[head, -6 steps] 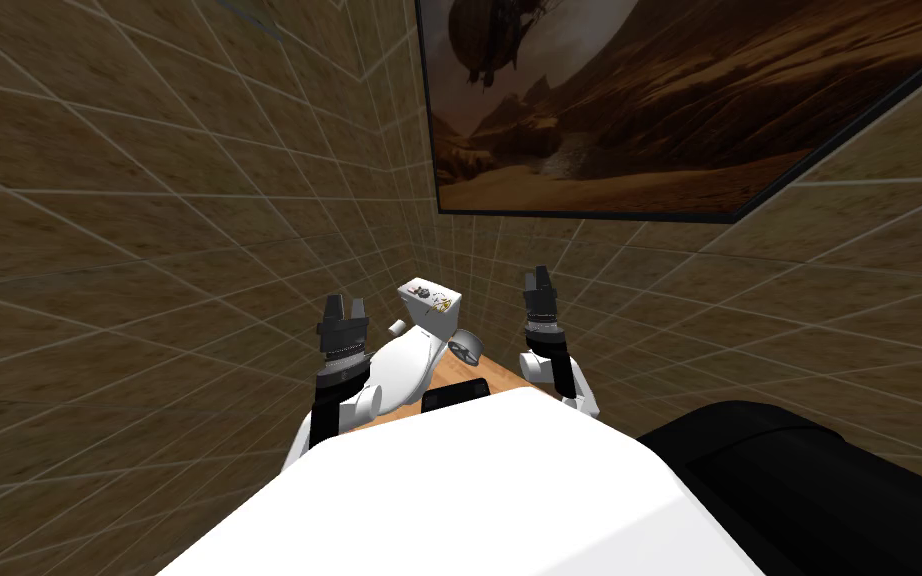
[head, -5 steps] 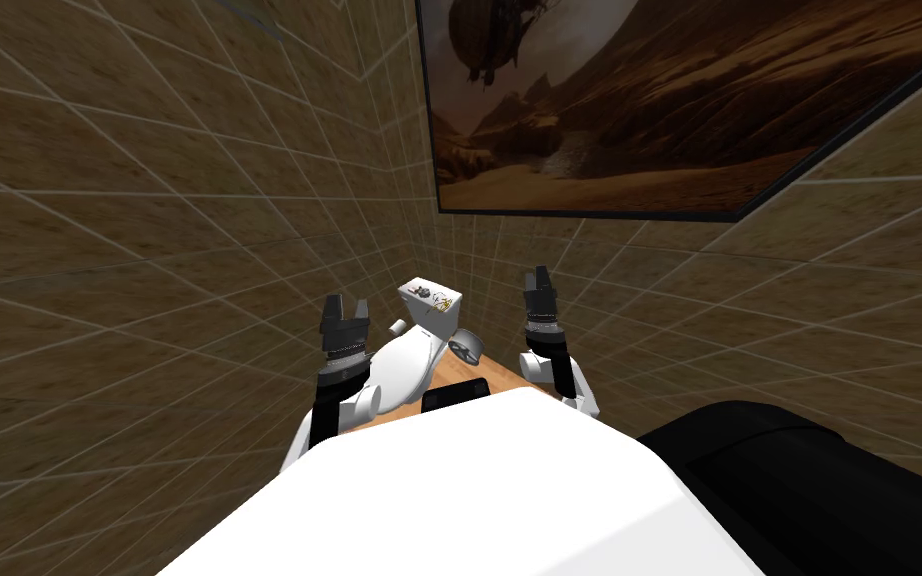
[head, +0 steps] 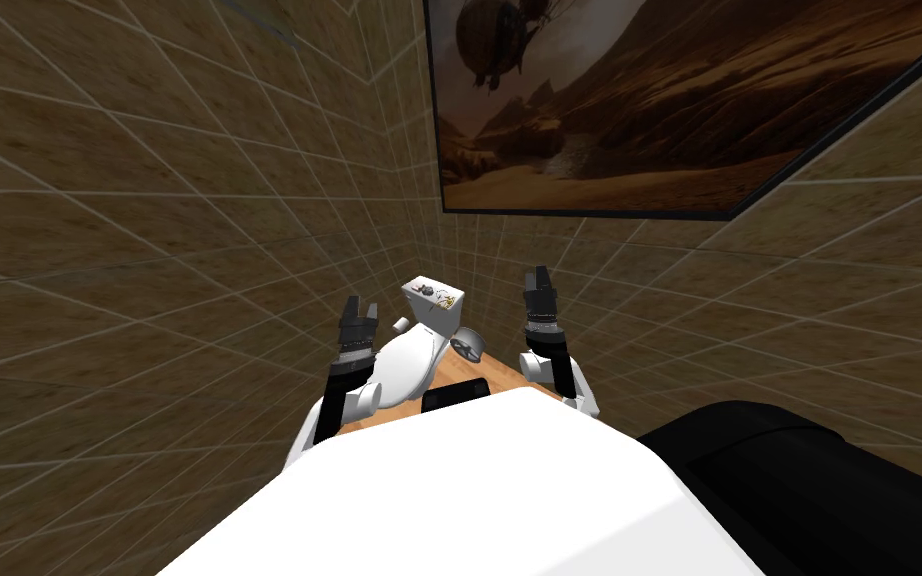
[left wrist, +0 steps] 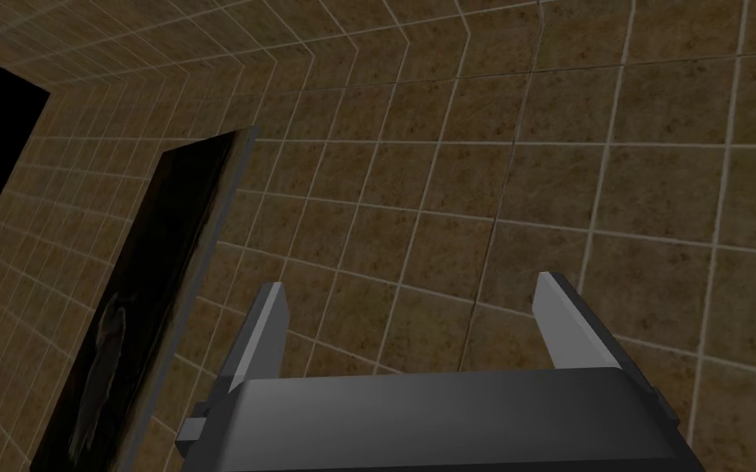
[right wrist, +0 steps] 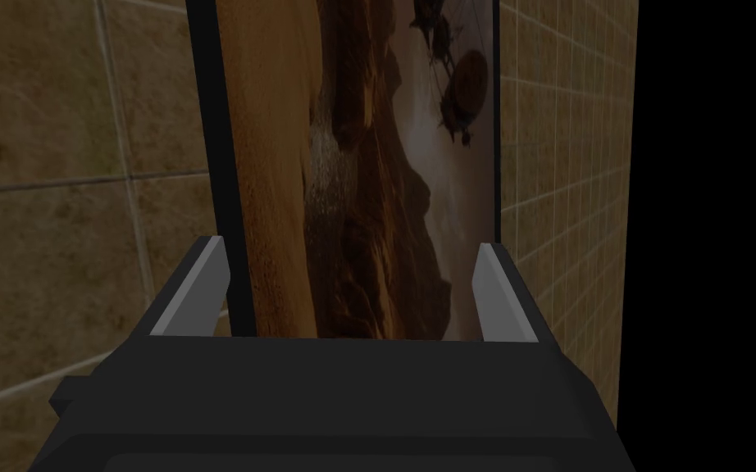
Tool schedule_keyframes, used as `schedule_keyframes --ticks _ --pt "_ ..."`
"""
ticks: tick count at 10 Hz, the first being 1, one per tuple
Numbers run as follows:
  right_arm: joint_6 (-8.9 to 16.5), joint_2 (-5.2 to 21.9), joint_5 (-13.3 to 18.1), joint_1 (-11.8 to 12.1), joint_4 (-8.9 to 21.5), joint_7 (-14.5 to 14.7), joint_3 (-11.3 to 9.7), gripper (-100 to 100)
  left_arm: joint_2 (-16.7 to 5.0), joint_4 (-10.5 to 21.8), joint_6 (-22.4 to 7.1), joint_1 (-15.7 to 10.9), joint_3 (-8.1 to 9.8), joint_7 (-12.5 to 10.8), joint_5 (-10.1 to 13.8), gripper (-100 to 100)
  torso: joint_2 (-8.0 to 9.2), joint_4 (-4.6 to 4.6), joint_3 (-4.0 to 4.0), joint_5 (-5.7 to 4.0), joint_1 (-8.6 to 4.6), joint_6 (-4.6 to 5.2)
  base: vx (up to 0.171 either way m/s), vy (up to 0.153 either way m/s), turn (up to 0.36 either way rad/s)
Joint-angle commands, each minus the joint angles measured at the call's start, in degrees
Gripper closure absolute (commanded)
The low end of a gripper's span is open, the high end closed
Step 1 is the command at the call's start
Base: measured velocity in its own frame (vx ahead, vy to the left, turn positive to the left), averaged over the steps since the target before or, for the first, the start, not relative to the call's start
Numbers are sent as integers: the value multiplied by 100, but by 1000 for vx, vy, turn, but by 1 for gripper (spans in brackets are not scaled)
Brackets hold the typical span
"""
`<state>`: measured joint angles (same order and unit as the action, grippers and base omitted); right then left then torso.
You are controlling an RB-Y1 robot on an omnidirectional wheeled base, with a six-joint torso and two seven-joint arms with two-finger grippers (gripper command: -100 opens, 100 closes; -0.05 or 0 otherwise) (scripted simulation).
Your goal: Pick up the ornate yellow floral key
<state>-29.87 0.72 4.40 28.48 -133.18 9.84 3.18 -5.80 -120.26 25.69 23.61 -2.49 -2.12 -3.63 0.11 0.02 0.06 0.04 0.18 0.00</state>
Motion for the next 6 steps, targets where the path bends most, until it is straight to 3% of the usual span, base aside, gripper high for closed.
schedule_keyframes --ticks 1,3,4,6 --pt "0 0 0 0 0 0 0 0 -39 201 -133 -180 16 -2 32 -100 0 0 0 0 0 0 -16 34 6" --pt "0 0 0 0 0 0 0 0 -216 602 -487 -514 52 -71 168 -100 -8 -2 -5 0 -2 0 -11 34 20" --pt "0 0 0 0 0 0 0 0 -216 696 -497 -514 52 -71 168 -100 -9 -2 -5 0 -3 1 -9 20 6" --pt "0 0 0 0 0 0 0 0 -367 1116 -845 -907 101 -165 311 -100 -11 -2 -6 -2 -10 0 -3 12 29"
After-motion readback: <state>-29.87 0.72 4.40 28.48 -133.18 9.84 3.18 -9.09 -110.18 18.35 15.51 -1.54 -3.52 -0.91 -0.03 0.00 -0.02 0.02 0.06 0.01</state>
